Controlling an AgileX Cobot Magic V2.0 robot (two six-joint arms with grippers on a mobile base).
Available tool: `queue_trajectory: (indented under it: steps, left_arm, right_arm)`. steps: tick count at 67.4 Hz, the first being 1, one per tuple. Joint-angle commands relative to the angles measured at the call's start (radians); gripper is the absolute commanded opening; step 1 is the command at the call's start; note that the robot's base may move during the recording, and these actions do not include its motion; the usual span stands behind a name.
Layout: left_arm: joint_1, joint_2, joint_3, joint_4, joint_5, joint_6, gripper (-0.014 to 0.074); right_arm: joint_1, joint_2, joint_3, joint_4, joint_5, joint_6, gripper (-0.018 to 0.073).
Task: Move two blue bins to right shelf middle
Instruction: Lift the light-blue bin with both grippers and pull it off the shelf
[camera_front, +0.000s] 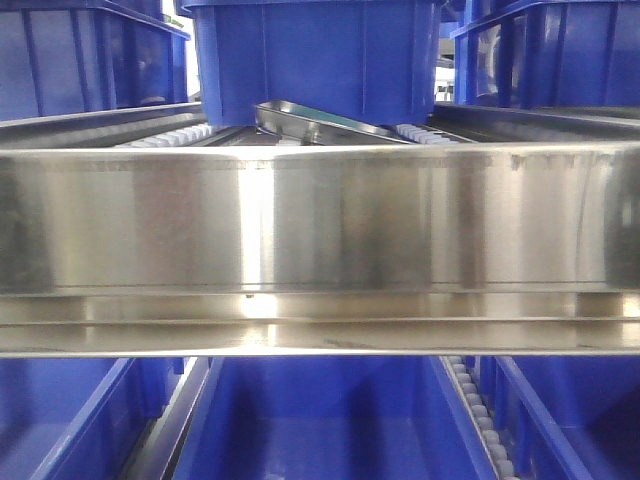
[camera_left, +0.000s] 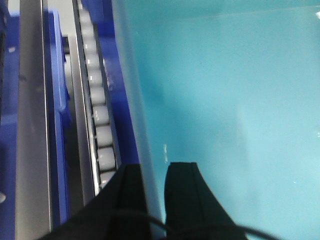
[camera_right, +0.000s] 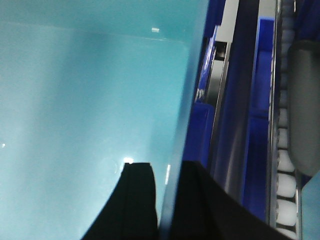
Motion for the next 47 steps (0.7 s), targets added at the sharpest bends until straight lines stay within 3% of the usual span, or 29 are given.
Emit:
queue_trajectory:
  steps: [1,34,47]
  left_arm:
    - [-0.008,-0.021,-0.027,-0.030,-0.015,0.015,-0.0111]
    - [-0.008,-0.021,-0.027,-0.026,-0.015,0.015,-0.0111]
    - [-0.008,-0.021,-0.027,-0.022,-0.037,0.015,-0.0111]
  right_arm:
    - [-0.005,-0.009,-0.013,-0.025,-0.014,-0.017,-0.0151]
    - [-0.005,-0.009,-0.013,-0.025,-0.030,-0.017,-0.0151]
    - [-0.005,-0.009,-0.013,-0.025,-0.106,-0.017,-0.0151]
